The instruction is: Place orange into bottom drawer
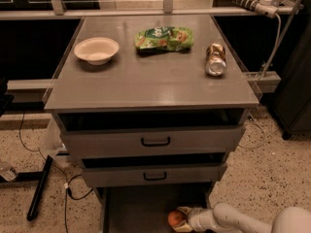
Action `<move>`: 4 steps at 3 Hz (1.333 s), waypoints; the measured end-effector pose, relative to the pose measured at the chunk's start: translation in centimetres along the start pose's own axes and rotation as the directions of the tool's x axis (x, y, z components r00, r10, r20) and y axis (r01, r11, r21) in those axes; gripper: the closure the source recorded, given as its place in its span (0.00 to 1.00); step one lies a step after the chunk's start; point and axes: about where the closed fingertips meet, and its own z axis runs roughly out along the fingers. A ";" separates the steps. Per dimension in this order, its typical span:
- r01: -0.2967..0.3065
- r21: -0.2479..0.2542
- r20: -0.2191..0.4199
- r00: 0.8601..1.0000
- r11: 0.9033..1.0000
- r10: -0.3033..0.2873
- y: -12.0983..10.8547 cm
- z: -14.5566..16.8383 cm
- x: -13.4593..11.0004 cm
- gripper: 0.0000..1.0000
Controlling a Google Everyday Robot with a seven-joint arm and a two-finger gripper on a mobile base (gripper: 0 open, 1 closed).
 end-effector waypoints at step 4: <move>0.000 0.000 0.000 1.000 1.000 0.000 0.0 0.0 0.0 0.00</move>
Offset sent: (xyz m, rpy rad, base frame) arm 0.0000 0.0000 0.0000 0.0000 0.0000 0.0000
